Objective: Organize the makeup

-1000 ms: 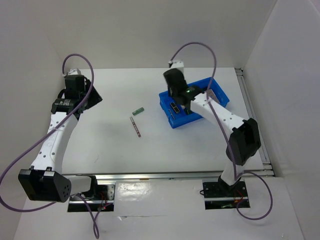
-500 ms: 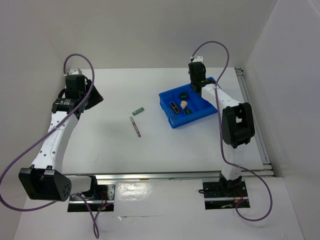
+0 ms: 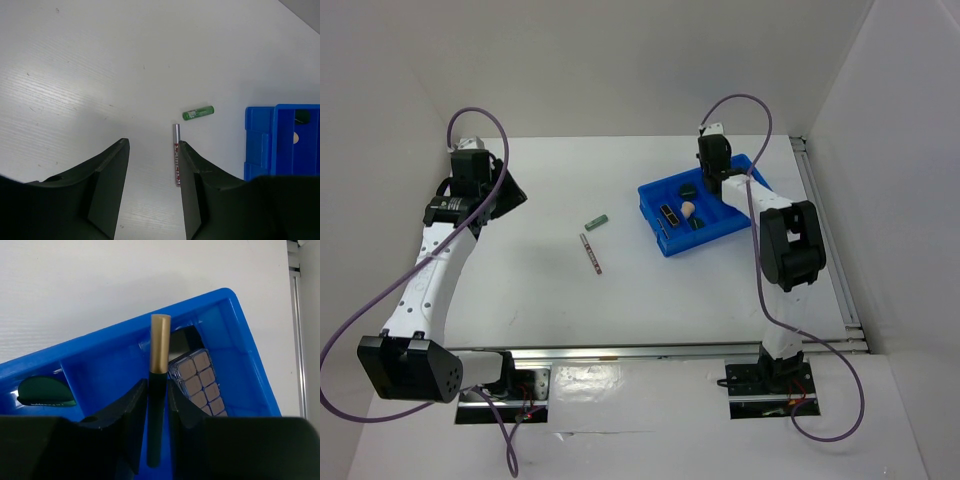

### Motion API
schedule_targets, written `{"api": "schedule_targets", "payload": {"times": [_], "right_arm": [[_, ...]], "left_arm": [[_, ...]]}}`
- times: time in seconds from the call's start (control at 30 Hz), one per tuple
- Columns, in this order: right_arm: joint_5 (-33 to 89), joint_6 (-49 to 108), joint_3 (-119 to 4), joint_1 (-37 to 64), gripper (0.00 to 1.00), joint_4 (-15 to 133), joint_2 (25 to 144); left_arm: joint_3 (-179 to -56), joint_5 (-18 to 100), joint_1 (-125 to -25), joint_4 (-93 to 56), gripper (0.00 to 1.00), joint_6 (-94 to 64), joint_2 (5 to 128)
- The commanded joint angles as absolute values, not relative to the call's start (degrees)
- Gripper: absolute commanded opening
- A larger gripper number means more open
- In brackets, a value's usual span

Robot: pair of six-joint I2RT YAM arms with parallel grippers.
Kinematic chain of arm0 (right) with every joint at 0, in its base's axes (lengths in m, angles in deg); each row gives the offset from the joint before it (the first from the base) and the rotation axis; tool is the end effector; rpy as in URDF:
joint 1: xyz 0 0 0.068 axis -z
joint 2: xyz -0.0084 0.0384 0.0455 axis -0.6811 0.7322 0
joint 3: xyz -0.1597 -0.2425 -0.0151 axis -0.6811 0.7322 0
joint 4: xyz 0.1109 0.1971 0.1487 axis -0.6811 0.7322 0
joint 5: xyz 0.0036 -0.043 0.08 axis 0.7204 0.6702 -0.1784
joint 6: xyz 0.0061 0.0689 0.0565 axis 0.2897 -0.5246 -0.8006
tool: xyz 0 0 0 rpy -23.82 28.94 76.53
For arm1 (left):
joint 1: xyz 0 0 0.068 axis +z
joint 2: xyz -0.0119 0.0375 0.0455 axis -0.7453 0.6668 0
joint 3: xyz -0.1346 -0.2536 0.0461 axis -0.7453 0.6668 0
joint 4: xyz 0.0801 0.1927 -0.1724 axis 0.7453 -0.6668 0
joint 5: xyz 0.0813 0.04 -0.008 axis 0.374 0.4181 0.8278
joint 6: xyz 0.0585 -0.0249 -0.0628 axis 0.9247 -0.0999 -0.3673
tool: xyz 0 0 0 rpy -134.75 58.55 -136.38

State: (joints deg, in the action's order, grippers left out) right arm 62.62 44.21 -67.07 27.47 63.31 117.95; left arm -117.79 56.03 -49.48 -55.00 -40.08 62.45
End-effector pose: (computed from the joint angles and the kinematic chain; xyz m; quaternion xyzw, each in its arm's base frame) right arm 0.5009 0.1008 0.2145 -0.0657 0.8647 -0.1759 0.4659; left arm 0.3132 0.0025 0.3608 -0.2930 0.8308 -0.1016 0.4623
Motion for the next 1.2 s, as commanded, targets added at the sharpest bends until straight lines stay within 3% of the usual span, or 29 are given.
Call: {"api": "schedule_targets", "payload": {"times": [0.0,0.07,0.1,0.23,0.37,0.57,0.87,1.17], "right_arm": [[62.3,42.8,-67.1,27.8,0.3,61.2,118.4],[62.3,42.2,-68.1,27.8,0.34,62.6,119.0],[62.3,42.2,-68.6,27.8,0.47,63.7,119.5],[62.3,40.4,-70.5,27.8,0.6,65.3,118.9],[61.7,36.9,-71.2,25.9,0.56,67.8,113.1],[56.1,29.8,-71.8,11.1,0.53,75.5,107.5],[43.7,19.6,-77.8,-5.8,0.79,81.6,119.1],[48.7,16.8,-88.1,-10.3,0.76,86.6,131.5]], "left_arm": [[-117.7,55.3,-49.2,-53.2,0.56,-40.8,61.8],[-117.7,55.3,-49.2,-53.2,0.56,-40.8,61.8],[-117.7,56.1,-49.2,-53.2,0.55,-40.8,61.8],[-117.2,56.6,-49.2,-53.2,0.55,-40.3,61.3],[-117.8,57.2,-49.2,-53.2,0.55,-40.3,61.3],[-118.4,57.7,-49.2,-54.2,0.55,-40.8,60.8],[-119.7,56.4,-49.2,-54.7,0.55,-42.4,60.2],[-119.2,56.4,-49.2,-55.2,0.55,-41.9,59.6]]}}
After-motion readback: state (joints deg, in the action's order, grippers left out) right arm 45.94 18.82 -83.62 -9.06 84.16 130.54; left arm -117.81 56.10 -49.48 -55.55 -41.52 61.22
